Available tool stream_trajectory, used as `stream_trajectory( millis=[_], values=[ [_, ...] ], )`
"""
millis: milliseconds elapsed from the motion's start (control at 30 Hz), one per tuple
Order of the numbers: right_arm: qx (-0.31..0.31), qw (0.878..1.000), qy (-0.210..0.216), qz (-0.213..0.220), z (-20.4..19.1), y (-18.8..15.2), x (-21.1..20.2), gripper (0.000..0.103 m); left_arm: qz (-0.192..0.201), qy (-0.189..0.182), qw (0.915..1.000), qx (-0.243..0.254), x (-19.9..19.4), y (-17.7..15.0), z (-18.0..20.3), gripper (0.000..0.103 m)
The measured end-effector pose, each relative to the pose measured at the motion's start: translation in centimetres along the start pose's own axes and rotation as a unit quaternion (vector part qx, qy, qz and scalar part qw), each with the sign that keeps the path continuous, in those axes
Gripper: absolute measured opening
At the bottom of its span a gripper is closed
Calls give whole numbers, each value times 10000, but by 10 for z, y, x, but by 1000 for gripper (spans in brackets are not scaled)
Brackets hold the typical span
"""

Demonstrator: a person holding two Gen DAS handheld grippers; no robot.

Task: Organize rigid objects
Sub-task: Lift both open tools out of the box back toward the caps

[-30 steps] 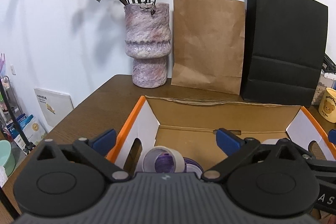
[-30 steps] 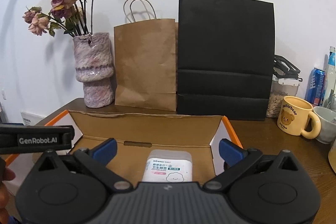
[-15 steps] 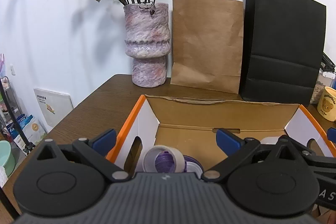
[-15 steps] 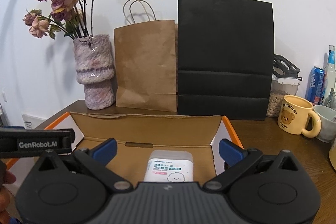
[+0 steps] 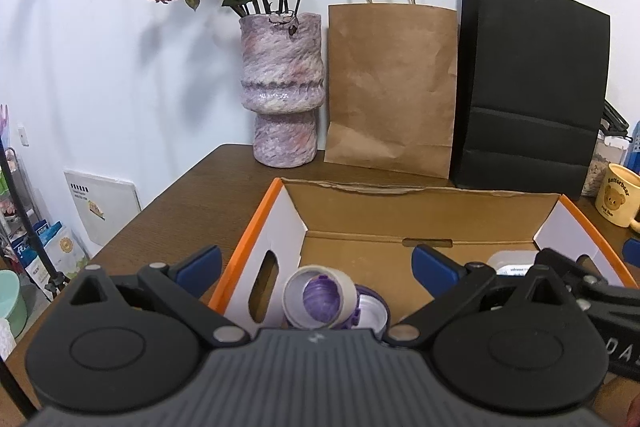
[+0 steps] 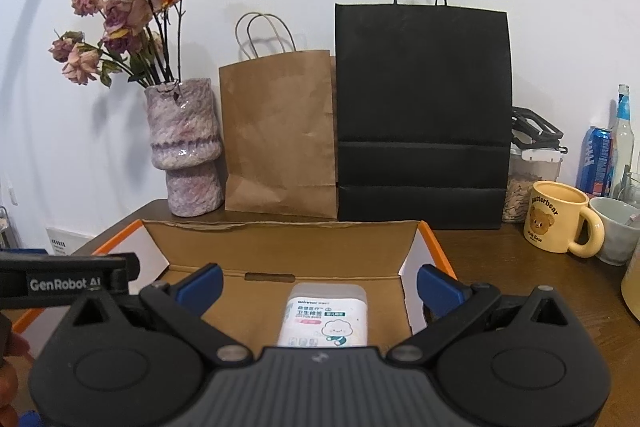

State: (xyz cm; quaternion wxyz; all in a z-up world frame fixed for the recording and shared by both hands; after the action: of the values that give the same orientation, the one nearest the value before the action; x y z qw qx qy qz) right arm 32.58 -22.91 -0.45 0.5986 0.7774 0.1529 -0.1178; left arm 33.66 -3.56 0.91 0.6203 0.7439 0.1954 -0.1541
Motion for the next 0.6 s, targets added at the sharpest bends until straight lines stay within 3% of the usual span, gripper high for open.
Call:
stream_trajectory(
  millis=[600],
  values=[
    [-134,9997,152,136,-8,-22,-49,103,59,80,9999,-12,-43,-33,-20,103]
  ],
)
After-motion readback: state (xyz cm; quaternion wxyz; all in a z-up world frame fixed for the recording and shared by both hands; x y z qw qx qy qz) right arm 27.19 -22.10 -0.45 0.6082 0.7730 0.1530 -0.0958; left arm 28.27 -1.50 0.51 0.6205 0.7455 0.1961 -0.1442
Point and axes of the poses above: each gripper's, at about its wrist camera, not at the fingertips, and x roughly the way its jaws point, z to its right, y to its top, the point moved 2 cm from there along x, roughly the way its jaws point, and after that the axes turned 11 degrees about x, right-handed, at the moved point
